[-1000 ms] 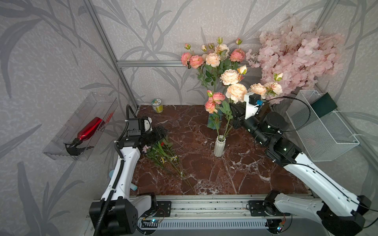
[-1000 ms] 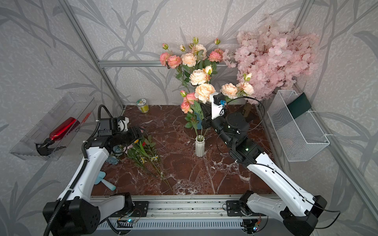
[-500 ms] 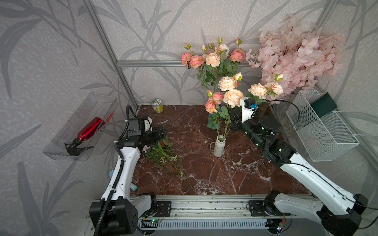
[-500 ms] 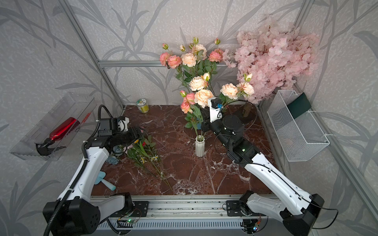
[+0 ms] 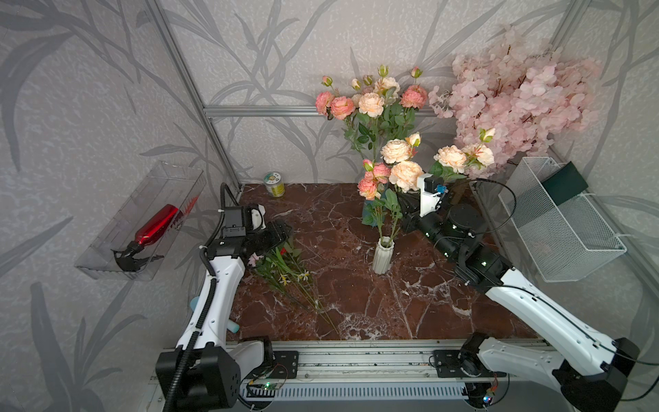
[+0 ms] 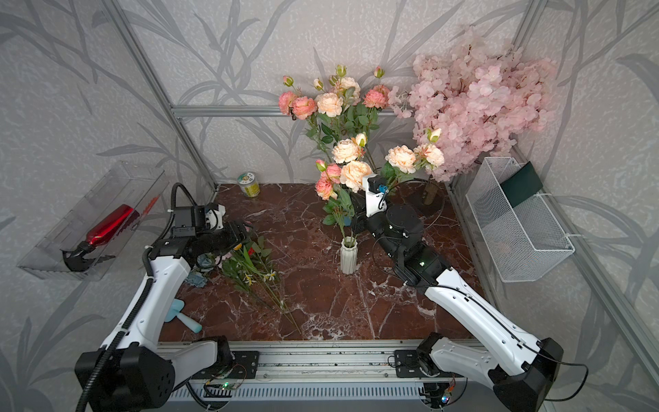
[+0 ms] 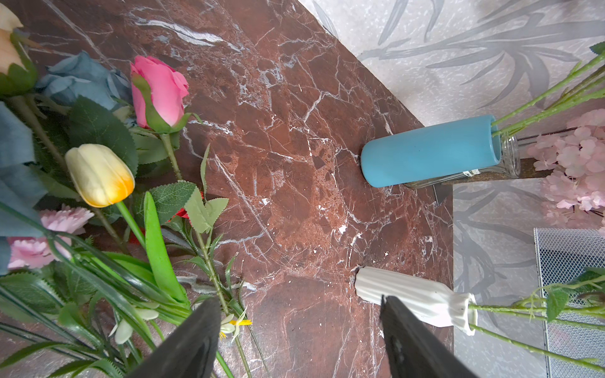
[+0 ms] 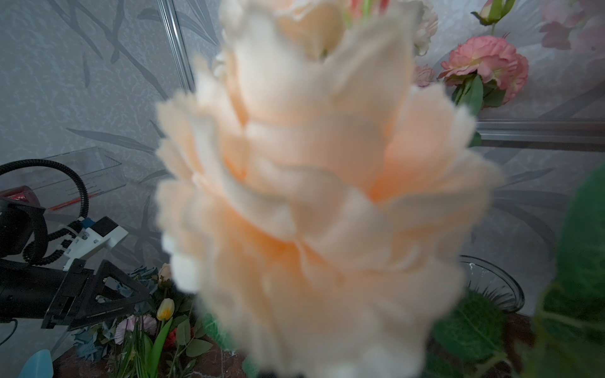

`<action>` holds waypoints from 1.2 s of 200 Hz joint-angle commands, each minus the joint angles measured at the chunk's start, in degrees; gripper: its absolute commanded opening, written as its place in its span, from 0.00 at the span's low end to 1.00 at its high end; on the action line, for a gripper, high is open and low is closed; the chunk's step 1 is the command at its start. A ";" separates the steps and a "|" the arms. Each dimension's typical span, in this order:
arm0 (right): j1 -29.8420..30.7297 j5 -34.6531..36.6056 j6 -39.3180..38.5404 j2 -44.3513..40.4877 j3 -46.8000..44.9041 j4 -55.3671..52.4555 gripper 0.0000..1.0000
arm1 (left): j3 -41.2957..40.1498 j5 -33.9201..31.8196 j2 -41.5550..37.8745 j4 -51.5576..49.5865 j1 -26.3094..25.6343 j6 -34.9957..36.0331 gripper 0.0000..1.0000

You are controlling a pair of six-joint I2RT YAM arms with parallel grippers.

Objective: Place the pink flowers into the vase
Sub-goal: Place the flower in the vase.

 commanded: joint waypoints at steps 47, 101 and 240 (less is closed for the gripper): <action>-0.37 -0.36 1.65 -1.30 -1.41 1.94 0.00 | -0.68 1.03 0.13 1.03 0.48 0.11 0.78; -0.37 -0.52 1.86 -1.43 -2.05 2.08 0.00 | -0.68 0.96 0.08 1.06 0.46 0.20 0.78; -0.22 -3.15 1.95 -1.87 -4.45 1.07 0.00 | -0.68 1.00 0.07 1.03 0.51 0.24 0.78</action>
